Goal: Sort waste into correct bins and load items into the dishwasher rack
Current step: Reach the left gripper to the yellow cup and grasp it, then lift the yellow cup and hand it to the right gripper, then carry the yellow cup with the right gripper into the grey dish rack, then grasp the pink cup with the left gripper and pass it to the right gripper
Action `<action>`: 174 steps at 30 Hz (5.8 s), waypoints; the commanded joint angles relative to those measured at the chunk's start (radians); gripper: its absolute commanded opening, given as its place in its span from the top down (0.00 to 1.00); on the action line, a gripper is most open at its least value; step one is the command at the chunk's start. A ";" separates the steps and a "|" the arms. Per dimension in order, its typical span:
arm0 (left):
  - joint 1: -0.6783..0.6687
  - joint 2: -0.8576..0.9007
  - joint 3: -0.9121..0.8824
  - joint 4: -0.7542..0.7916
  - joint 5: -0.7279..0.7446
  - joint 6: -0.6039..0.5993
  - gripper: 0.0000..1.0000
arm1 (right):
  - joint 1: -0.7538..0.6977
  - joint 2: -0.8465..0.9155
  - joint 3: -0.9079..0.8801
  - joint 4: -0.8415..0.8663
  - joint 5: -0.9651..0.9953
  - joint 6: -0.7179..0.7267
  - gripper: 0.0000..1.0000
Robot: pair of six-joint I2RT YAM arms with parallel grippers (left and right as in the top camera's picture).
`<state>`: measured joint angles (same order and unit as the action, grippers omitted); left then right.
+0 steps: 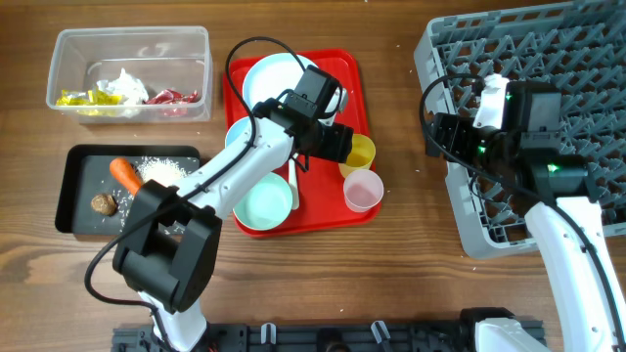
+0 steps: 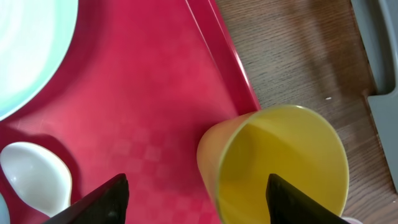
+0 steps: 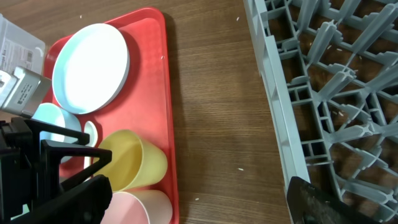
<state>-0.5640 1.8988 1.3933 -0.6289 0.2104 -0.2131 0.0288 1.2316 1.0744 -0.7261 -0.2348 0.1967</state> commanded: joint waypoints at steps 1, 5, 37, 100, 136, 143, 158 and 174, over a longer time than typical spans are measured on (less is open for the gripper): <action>0.004 0.000 0.013 0.008 0.012 0.030 0.30 | -0.004 0.010 0.014 0.000 0.002 -0.014 0.07; 0.001 0.045 0.013 0.026 0.013 0.050 0.34 | -0.003 0.018 0.014 0.003 -0.002 -0.013 0.07; 0.423 -0.098 0.021 0.177 1.320 0.158 0.96 | -0.001 0.167 0.013 0.504 -1.126 -0.193 0.00; 0.134 -0.029 0.019 0.078 0.209 0.153 0.62 | -0.278 0.286 0.444 -0.328 -0.143 -0.002 0.57; 0.122 0.047 0.018 0.035 0.087 0.153 0.63 | -0.446 0.547 0.402 -0.577 0.261 -0.011 0.24; 0.123 0.047 0.018 0.033 0.087 0.153 0.63 | -0.444 0.546 0.402 -0.568 0.256 -0.011 0.23; -0.068 -0.063 0.017 -0.182 0.060 0.232 0.25 | -0.070 0.252 0.481 -0.496 0.231 -0.011 0.00; -0.022 -0.108 0.087 -0.198 0.077 0.045 0.96 | -0.070 0.252 0.471 -0.484 0.123 -0.021 0.00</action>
<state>-0.6243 1.9026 1.4258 -0.8303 0.1852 -0.1230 -0.0463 1.4754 1.5490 -1.2148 -0.0437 0.1844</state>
